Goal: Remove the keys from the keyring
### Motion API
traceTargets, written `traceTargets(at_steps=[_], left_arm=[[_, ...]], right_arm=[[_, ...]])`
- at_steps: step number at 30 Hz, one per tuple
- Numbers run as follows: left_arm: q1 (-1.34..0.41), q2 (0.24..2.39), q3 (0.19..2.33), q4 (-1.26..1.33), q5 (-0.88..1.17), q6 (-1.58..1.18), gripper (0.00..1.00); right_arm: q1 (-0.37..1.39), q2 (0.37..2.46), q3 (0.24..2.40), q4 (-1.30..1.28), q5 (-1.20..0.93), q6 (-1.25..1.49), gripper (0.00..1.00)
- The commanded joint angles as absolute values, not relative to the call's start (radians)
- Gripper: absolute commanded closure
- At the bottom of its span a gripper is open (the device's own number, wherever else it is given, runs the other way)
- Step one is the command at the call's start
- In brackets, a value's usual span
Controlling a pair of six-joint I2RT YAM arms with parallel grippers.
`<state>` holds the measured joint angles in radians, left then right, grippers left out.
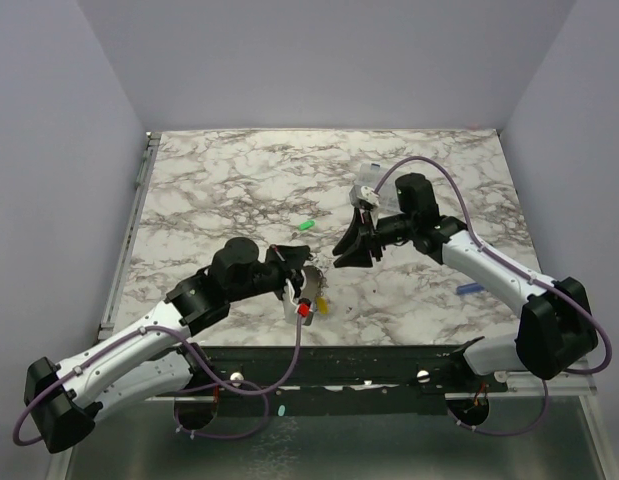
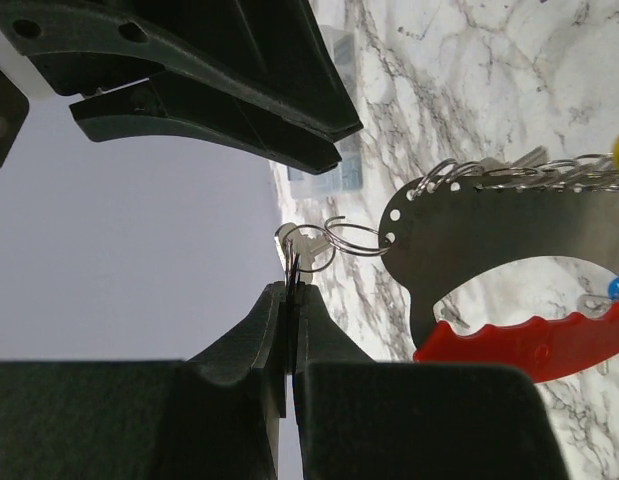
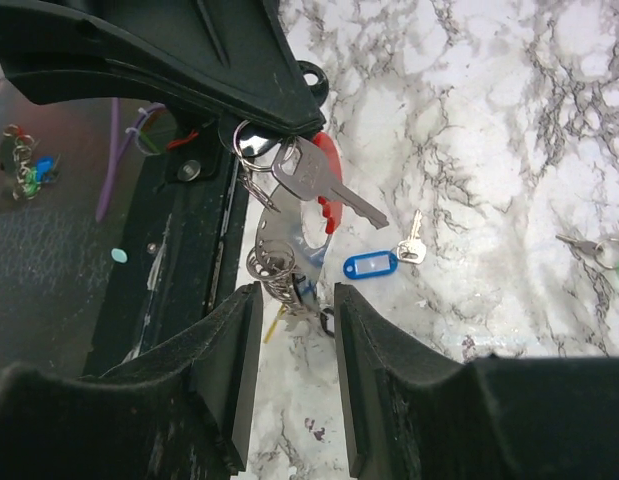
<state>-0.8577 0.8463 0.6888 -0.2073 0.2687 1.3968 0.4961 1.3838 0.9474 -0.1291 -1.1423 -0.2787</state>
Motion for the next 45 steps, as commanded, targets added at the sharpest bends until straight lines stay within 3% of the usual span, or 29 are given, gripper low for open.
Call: traceTargets(at_steps=[1, 11, 45], left_arm=[[-0.875, 0.800, 0.665, -0.047, 0.252, 1.458, 1.00], [-0.888, 0.816, 0.680, -0.043, 0.231, 1.390, 1.00], [-0.893, 0.905, 0.774, -0.058, 0.216, 1.210, 1.00]], right_arm=[[0.497, 1.361, 0.961, -0.076, -1.236, -0.251, 0.57], [0.507, 1.357, 0.928, 0.090, -1.222, -0.197, 0.58], [0.556, 1.371, 0.952, 0.087, -1.219, -0.293, 0.56]])
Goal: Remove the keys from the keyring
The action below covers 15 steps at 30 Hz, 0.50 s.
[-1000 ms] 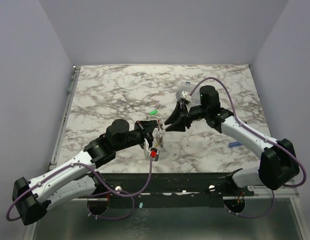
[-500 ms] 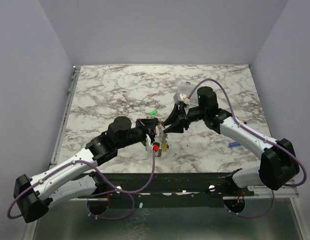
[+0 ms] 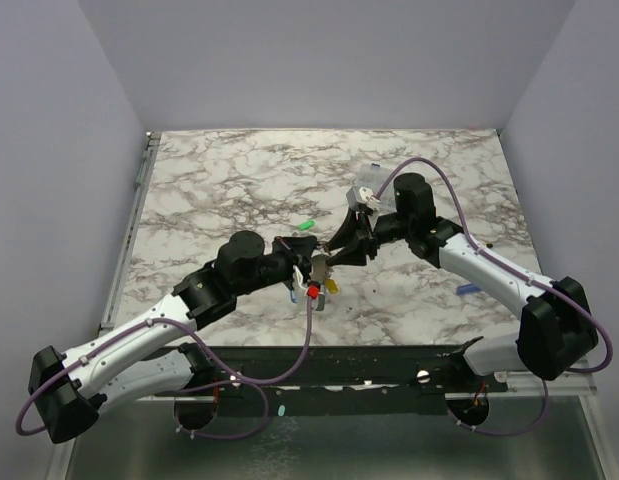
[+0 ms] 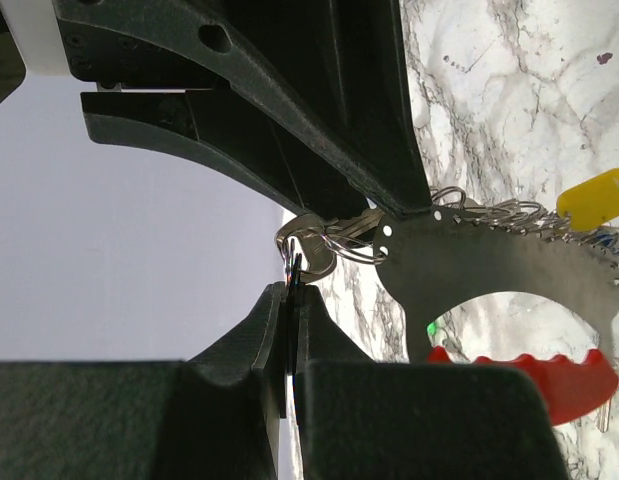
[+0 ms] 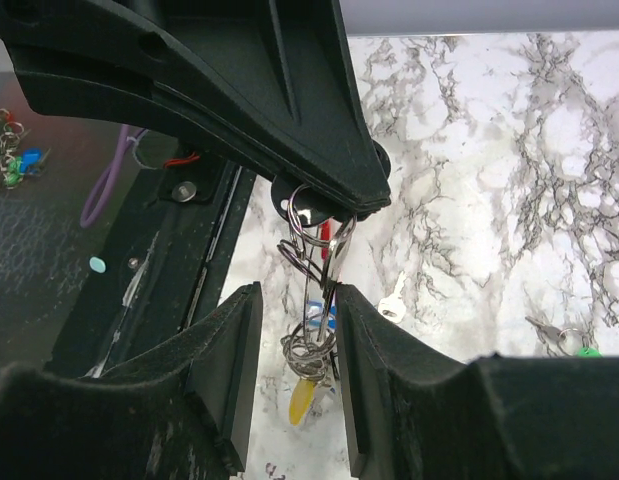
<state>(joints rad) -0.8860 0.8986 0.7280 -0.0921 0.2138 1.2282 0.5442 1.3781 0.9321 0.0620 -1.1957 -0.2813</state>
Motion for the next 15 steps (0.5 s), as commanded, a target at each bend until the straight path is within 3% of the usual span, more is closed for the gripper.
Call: traceTargets(at_steps=[1, 6, 15], left_arm=[[-0.894, 0.907, 0.776, -0.058, 0.216, 1.209, 1.00], [-0.898, 0.919, 0.785, -0.063, 0.218, 1.207, 1.00], [-0.902, 0.941, 0.802, -0.065, 0.208, 1.186, 1.00]], right_arm=[[0.556, 1.371, 0.953, 0.083, -1.221, -0.296, 0.55], [0.559, 1.376, 0.957, 0.073, -1.235, -0.319, 0.57], [0.564, 1.385, 0.969, 0.030, -1.249, -0.382, 0.74]])
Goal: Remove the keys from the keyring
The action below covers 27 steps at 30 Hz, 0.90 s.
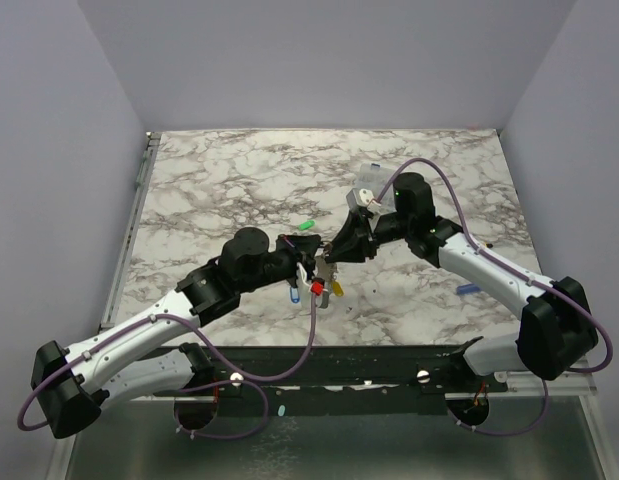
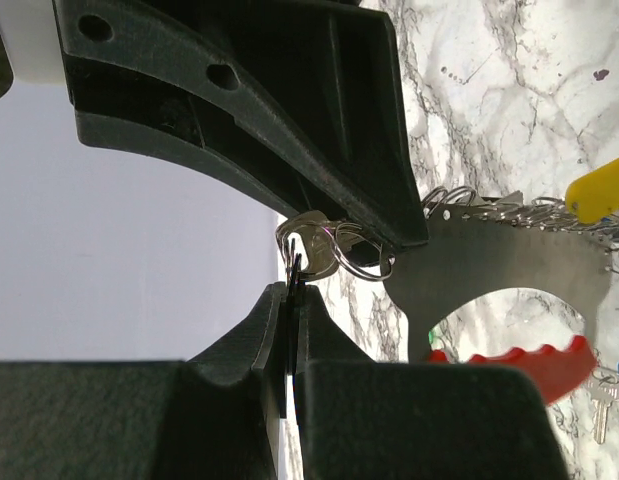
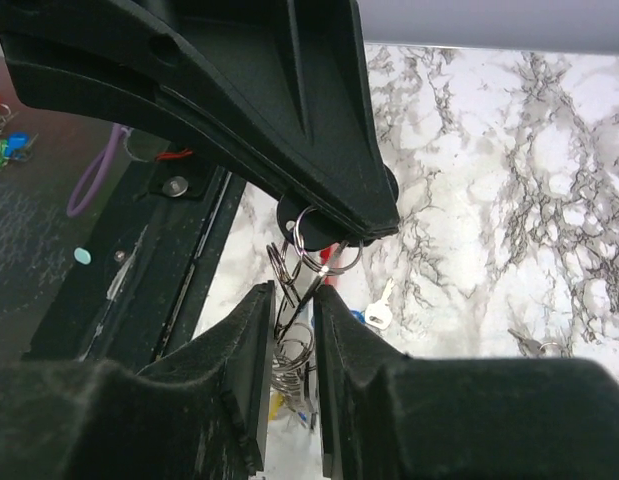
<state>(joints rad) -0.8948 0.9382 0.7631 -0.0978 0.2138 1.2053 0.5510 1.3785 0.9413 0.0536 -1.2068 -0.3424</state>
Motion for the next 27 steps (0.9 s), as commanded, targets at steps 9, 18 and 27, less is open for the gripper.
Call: traceTargets(at_steps=[9, 18, 27], left_arm=[[-0.906, 0.917, 0.800, -0.082, 0.131, 1.122, 1.00], [-0.907, 0.934, 0.843, -0.141, 0.064, 1.029, 1.00], [-0.919, 0.987, 0.894, -0.183, -0.023, 0.963, 1.00]], right_arm=[[0.523, 1.368, 0.967, 0.020, -1.169, -0.303, 0.53], [0.489, 1.344, 0.984, -0.071, -1.075, -0.272, 0.51], [0.489, 1.344, 0.963, 0.035, -1.166, -0.135, 0.62]])
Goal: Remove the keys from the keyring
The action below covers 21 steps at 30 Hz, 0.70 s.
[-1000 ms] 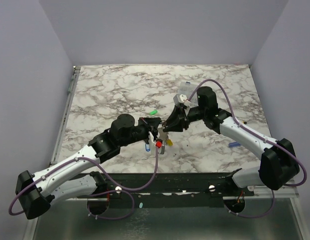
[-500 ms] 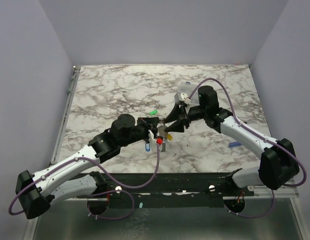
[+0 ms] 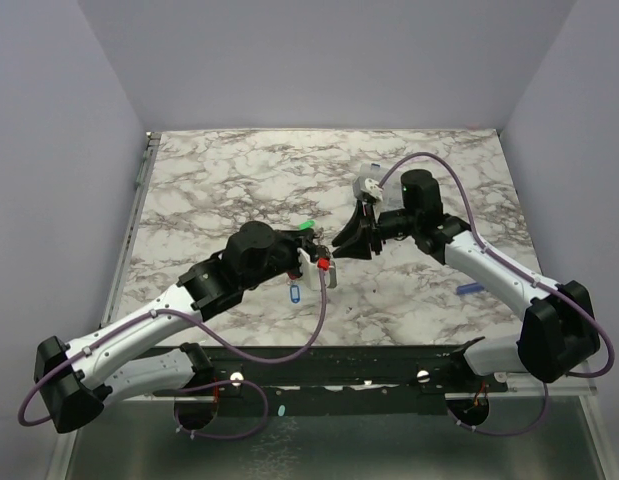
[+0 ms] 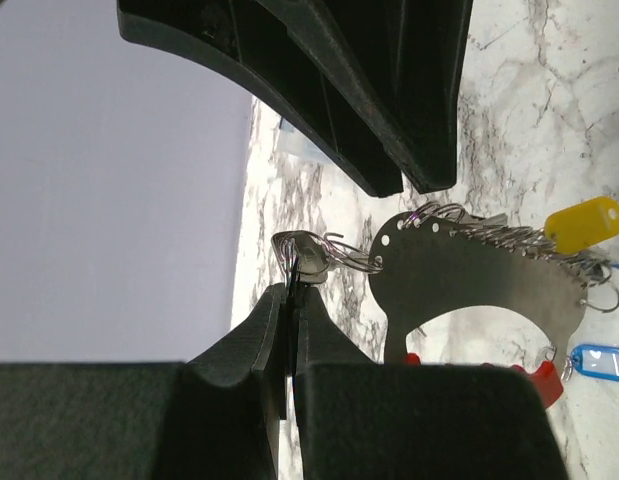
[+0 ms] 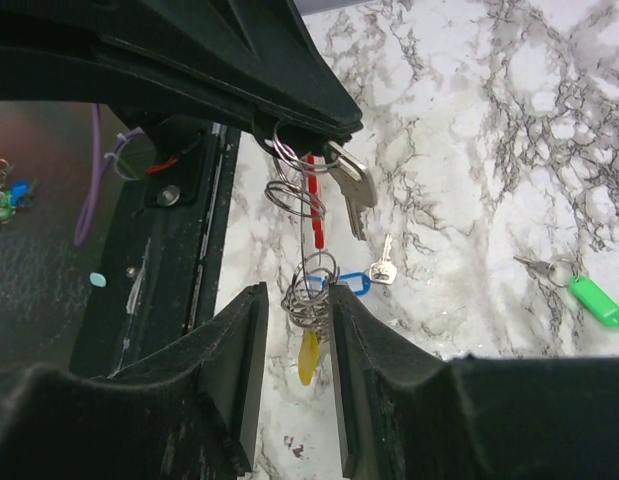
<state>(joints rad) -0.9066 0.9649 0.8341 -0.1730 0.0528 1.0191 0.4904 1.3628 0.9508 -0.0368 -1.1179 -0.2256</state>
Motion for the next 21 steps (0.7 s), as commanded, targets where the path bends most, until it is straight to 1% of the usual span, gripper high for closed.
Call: traceTargets(at_steps=[1, 8, 17, 21], left_arm=[[-0.920, 0.994, 0.901, -0.185, -0.034, 0.954, 1.00], [-0.951, 1.053, 0.956, -0.223, -0.128, 0.876, 1.00], [-0.986, 1.100, 1.000, -0.250, -0.193, 0.824, 1.00], [-0.989, 1.100, 1.002, -0.250, -0.193, 0.821, 1.00]], right_arm=[[0.489, 1.346, 0.957, 0.060, -1.171, -0.112, 0.63], [0.492, 1.353, 0.925, 0.207, -1.160, 0.031, 0.69], [0.500, 1.366, 0.904, 0.253, -1.131, 0.040, 0.71], [0.499, 1.366, 0.902, 0.227, -1.125, -0.007, 0.72]])
